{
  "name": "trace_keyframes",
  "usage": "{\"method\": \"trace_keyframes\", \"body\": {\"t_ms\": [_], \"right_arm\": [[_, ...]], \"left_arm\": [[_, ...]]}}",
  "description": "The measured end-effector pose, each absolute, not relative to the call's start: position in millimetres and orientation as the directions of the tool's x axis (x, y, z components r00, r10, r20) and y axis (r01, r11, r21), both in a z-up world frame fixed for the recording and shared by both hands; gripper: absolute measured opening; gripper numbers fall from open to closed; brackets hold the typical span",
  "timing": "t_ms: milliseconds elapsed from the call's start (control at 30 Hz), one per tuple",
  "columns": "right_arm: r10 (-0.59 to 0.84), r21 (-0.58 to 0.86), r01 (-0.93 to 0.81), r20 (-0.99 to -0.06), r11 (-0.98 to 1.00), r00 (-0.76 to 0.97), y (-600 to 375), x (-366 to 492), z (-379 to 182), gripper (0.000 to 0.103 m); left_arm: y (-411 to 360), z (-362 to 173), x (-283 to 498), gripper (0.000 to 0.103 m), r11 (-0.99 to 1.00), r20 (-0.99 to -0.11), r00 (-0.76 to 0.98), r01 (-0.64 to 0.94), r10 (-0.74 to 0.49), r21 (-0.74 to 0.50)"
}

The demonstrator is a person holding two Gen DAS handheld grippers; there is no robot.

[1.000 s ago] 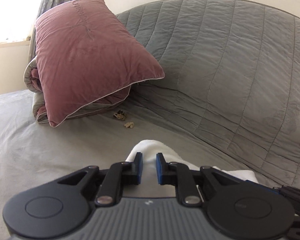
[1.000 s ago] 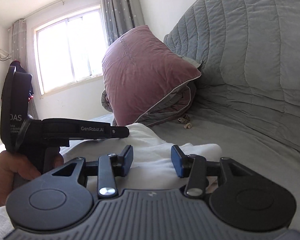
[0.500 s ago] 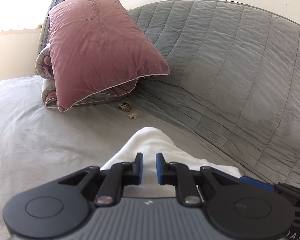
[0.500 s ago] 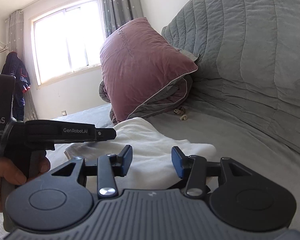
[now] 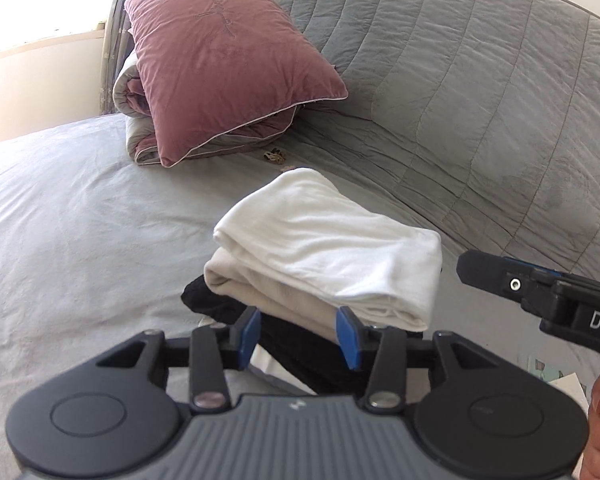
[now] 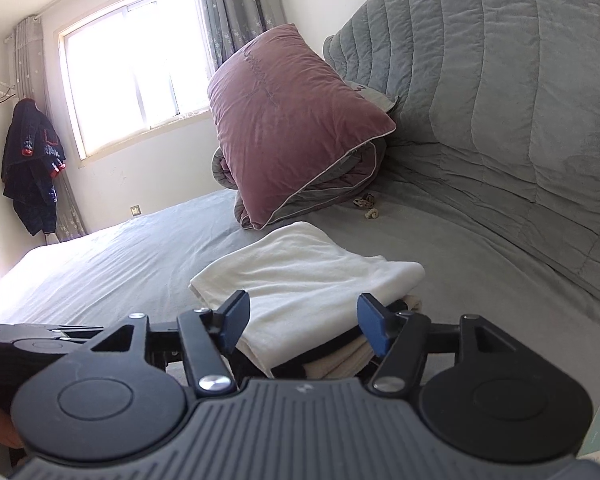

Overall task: Fold clothes
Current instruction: 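Lower the trousers onto the stack and open both grippers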

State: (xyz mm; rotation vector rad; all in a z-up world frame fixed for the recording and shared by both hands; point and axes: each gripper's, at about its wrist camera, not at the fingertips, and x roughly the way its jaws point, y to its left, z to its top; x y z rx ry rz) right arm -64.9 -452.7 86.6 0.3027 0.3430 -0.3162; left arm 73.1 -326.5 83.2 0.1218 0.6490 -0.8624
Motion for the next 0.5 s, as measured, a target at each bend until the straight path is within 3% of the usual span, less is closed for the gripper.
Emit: {"method": "trace_keyframes", "body": {"t_ms": [133,300,400,433,500], "right_arm": [[-0.246,0.235,0.353,-0.389,0.905,0.888,-441.4,-79.6,93.3,0.072],[-0.243,0.230,0.358,-0.411,0.905,0.879,-426.4,-98.6,102.0,0.079],[-0.247,0.215,0.365,-0.431,0.906,0.868,-416.8,-108.6,106.7,0.093],[-0.247,0.212,0.366,-0.439,0.906,0.864,-413.5,-111.7,107.8,0.103],[-0.247,0.206,0.370,-0.453,0.906,0.857,-406.8,-117.8,110.0,0.103]], "left_arm": [[-305.5,91.3,52.5,0.063,0.696,-0.610,0.505,0.710,-0.610,-0.109],[-280.4,103.1,28.0,0.090,0.746,-0.630,0.546,0.661,-0.552,-0.081],[-269.7,109.3,12.6,0.102,0.764,-0.647,0.556,0.642,-0.522,-0.064],[-266.9,111.3,6.8,0.102,0.768,-0.650,0.562,0.638,-0.512,-0.053],[-261.6,114.0,-4.5,0.102,0.779,-0.666,0.568,0.626,-0.483,-0.031]]}}
